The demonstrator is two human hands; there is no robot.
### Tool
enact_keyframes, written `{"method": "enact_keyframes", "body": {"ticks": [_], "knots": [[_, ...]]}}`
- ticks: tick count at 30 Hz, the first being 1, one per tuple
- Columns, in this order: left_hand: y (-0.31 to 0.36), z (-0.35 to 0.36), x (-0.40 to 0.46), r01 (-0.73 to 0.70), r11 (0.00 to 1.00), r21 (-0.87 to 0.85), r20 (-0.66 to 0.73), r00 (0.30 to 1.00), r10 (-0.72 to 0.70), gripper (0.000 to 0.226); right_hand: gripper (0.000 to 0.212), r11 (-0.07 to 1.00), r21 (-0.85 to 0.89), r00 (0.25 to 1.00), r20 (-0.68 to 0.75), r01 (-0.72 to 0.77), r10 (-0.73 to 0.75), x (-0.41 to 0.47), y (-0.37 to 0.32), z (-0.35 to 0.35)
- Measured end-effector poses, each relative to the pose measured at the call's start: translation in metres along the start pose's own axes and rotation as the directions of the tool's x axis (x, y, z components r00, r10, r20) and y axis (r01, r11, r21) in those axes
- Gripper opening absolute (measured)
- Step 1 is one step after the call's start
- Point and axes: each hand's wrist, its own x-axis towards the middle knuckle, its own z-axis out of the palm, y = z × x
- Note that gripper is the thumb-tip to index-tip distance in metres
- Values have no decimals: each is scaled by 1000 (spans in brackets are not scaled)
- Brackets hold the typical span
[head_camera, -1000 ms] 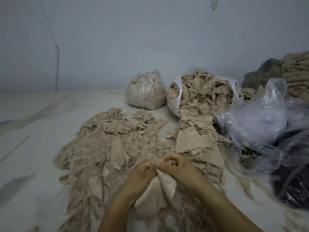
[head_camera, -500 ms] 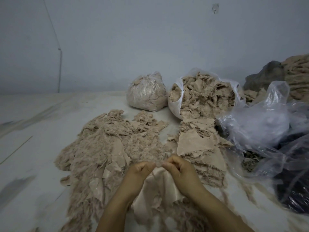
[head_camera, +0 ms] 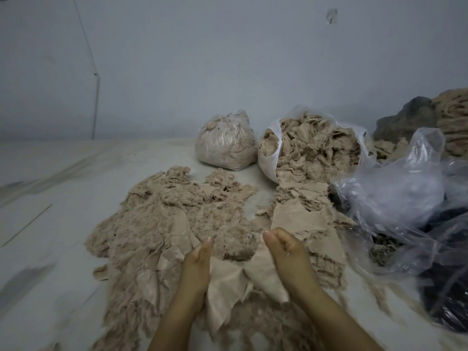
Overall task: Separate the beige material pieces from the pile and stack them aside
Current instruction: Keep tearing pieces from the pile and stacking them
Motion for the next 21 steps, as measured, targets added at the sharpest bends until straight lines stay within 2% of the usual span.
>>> {"method": "enact_keyframes", "body": {"ticks": [2, 4, 5, 7, 9, 12, 17, 19, 21], "knots": [[1, 3, -4, -56, 997, 49, 113, 992, 50, 36, 37, 998, -25, 997, 51, 58, -57, 1, -4, 2], [2, 12, -9, -58, 993, 102, 304, 952, 24, 17, 33, 996, -36, 994, 65, 87, -84, 1, -7, 9], [1, 16, -11, -49, 992, 119, 404, 915, -3, 11, 30, 995, -31, 995, 36, 92, -91, 3, -9, 10], [1, 18, -14, 30, 996, 89, 496, 866, -70, 20, 24, 993, -45, 992, -60, 106, -109, 10, -10, 7], [3, 13, -12, 89, 996, 20, 467, 880, -88, 27, 20, 987, -104, 984, -122, 119, -131, 17, -9, 1], [7, 9, -7, -3, 999, 37, 450, 893, -14, 24, 17, 982, -135, 964, -214, 129, -156, 22, -6, -3], [3, 4, 6, -222, 935, 278, 392, 914, 100, 31, 17, 976, -180, 934, -311, 121, -174, 43, -7, -16], [-4, -3, 11, -249, 896, 367, 291, 946, 144, 39, 23, 980, -171, 906, -391, 98, -159, 59, -10, -30], [-10, -6, 12, -167, 947, 275, 138, 981, 133, 44, 22, 981, -193, 908, -405, 30, -108, 74, -12, -48]]}}
